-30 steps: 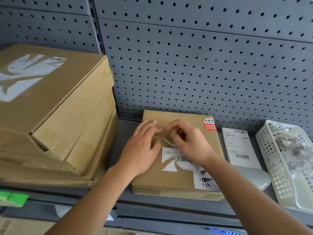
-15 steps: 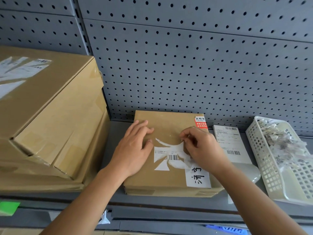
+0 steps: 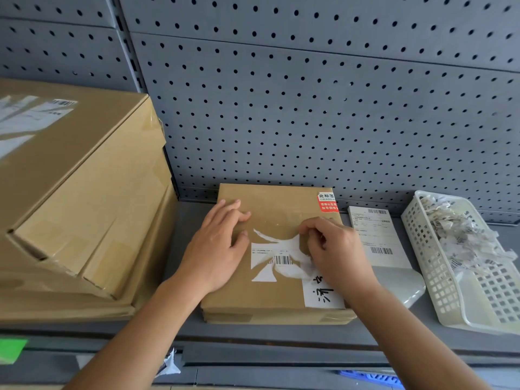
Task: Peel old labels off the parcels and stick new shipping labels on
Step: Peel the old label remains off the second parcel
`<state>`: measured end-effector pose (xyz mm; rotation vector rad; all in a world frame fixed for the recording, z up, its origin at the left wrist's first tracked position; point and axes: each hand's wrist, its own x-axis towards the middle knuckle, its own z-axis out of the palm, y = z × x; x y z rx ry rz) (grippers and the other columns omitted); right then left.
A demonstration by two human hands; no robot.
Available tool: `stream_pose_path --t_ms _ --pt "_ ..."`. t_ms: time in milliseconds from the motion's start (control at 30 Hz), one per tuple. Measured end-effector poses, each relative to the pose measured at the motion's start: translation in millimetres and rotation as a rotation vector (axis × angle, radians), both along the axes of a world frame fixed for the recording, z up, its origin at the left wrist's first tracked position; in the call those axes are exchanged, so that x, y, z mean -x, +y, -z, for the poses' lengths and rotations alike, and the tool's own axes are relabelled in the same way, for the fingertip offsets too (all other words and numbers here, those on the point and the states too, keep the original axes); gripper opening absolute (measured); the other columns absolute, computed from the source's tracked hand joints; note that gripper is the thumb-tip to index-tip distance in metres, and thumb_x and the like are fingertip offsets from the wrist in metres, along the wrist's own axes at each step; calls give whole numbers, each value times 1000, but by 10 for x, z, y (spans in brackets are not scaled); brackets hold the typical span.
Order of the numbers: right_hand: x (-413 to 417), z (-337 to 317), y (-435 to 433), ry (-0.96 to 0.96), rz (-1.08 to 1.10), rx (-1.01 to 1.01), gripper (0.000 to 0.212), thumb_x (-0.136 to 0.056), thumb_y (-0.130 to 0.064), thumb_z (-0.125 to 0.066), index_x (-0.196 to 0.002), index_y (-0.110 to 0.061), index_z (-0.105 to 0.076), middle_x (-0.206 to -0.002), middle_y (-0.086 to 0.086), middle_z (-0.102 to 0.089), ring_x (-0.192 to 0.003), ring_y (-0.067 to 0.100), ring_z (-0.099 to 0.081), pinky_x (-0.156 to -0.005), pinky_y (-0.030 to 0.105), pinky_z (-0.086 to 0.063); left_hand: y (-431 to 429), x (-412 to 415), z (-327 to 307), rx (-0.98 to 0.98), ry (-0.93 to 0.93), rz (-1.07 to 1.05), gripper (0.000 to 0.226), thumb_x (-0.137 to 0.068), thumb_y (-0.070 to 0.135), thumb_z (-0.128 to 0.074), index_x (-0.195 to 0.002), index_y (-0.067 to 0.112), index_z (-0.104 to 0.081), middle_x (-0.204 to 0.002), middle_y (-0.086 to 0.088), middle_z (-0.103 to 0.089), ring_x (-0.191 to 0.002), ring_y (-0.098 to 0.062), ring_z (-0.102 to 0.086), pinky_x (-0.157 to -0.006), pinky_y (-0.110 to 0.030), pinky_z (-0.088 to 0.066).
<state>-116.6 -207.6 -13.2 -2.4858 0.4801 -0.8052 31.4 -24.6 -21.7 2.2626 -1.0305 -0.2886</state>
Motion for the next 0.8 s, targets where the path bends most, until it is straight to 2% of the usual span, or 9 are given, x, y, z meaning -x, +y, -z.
stream_pose_path --t_ms 100,200,300,433,633,800 --pt "-26 26 33 -2 -22 27 23 -82 0 -51 -82 -14 -69 -73 -17 -60 -70 7 -56 -63 22 -47 3 -3 5 -1 -4 -1 36 -105 33 -43 -140 35 -46 -161 27 -19 -149 9 5 -120 -38 -24" --pt "-15 31 22 -2 -11 7 21 -85 0 -55 -87 -14 -70 -77 -18 -61 -71 4 -57 -65 16 -45 -2 -1 7 3 -1 -1 35 -105 33 -42 -140 36 -46 -160 28 -19 -149 10 5 -120 -39 -25" --pt "-2 34 -13 -7 45 -22 22 -86 7 -61 -92 -12 -72 -79 -21 -58 -72 -8 -52 -67 4 -39 -3 1 -1 0 0 -2 35 -105 33 -42 -140 35 -46 -161 27 -19 -149 9 5 -120 -39 -24" --pt "-15 56 8 8 -3 15 26 -83 10 -60 -88 -13 -71 -75 -17 -60 -69 0 -53 -63 13 -43 -1 0 -1 0 -1 2 35 -105 33 -43 -140 35 -46 -161 27 -19 -149 9 5 -120 -38 -23" --pt "0 43 -5 -22 8 -3 29 -82 11 -60 -87 -15 -71 -73 -18 -62 -69 -5 -54 -64 8 -41 -5 -1 -1 0 -1 -2 36 -105 33 -42 -140 35 -46 -161 27 -19 -149 10 6 -120 -39 -24" --pt "-19 44 15 1 -13 10 29 -82 11 -59 -84 -16 -70 -72 -18 -60 -66 -6 -53 -61 12 -42 -1 -1 5 1 -2 1 36 -105 33 -42 -141 35 -46 -161 26 -19 -149 9 6 -121 -40 -24"
